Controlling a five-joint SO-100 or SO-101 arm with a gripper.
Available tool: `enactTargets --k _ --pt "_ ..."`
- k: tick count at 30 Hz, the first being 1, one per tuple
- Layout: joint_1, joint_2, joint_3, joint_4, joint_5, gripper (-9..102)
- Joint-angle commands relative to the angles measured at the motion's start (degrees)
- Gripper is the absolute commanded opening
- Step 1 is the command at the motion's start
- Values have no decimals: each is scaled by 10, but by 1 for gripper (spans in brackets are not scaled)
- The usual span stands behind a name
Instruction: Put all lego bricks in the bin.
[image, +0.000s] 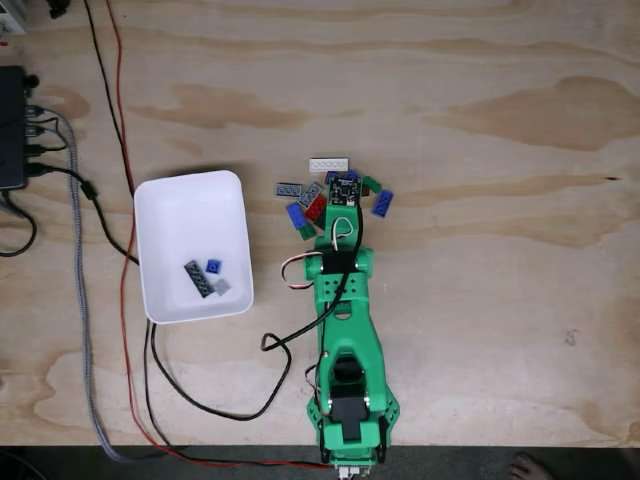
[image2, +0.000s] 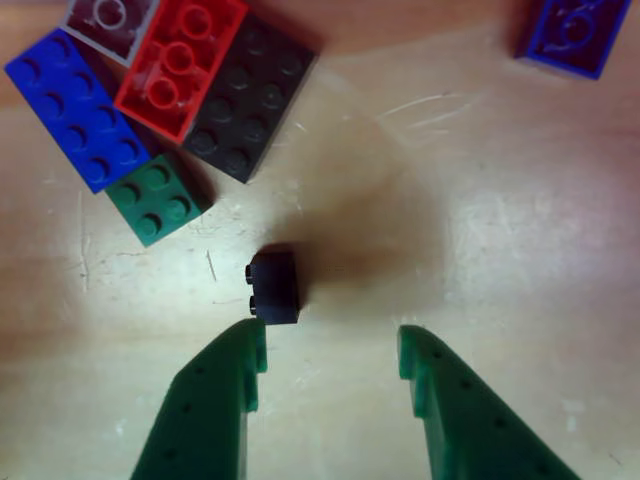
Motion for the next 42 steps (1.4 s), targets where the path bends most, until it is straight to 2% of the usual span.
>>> enactTargets --k 1,8,12,17,20,22,33,37,42 --pt "-1 -29 -2 -40 -4 15" --pt "-29 -48 10 -69 10 11" --pt "-44 -44 10 -69 17 14" --pt "-54 -36 12 -69 24 12" --pt "-54 -33 16 -72 20 10" --pt "-51 -30 20 -77 18 13" --pt "-44 -60 18 -102 -21 13" --pt "-43 -67 21 -120 -32 10" --pt "-47 -65 24 -125 -42 0"
